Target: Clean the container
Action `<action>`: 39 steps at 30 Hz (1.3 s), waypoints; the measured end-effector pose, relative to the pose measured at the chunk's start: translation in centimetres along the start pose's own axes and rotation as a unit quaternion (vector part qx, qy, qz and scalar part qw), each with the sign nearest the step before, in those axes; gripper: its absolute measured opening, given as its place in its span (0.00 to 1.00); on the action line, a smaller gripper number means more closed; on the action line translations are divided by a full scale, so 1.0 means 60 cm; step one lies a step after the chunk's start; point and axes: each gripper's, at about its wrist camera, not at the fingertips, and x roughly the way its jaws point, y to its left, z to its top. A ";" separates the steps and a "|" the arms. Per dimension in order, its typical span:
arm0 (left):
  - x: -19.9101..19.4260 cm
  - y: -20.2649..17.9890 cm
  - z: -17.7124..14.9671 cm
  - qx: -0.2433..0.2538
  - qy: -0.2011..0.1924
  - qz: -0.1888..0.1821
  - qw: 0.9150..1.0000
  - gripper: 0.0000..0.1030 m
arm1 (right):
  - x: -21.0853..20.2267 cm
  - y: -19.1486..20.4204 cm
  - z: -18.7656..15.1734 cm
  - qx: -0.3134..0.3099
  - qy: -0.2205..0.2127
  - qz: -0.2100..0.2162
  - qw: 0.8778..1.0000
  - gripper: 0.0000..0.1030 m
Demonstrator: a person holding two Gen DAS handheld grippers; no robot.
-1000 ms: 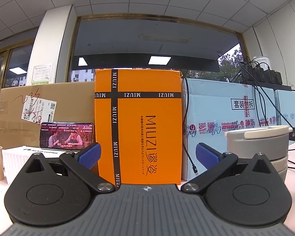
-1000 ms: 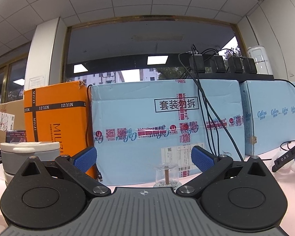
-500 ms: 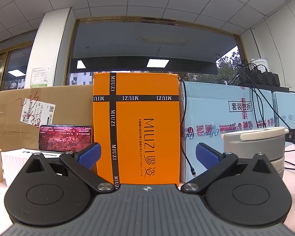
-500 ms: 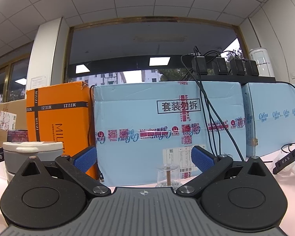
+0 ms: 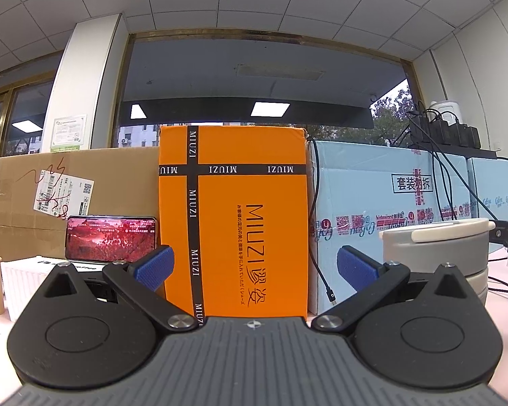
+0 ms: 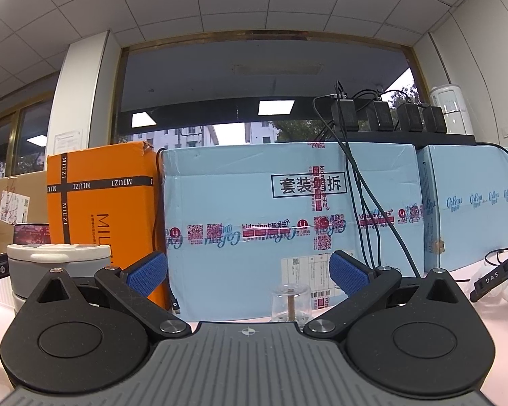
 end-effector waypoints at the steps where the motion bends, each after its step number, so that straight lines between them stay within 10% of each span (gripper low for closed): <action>1: 0.000 0.000 0.000 0.000 0.000 0.000 1.000 1.00 | 0.000 0.000 0.000 0.000 0.000 0.000 1.000 1.00; 39: 0.000 -0.002 0.001 0.003 -0.001 -0.003 1.000 1.00 | 0.001 0.004 0.001 -0.002 -0.001 0.002 1.000 1.00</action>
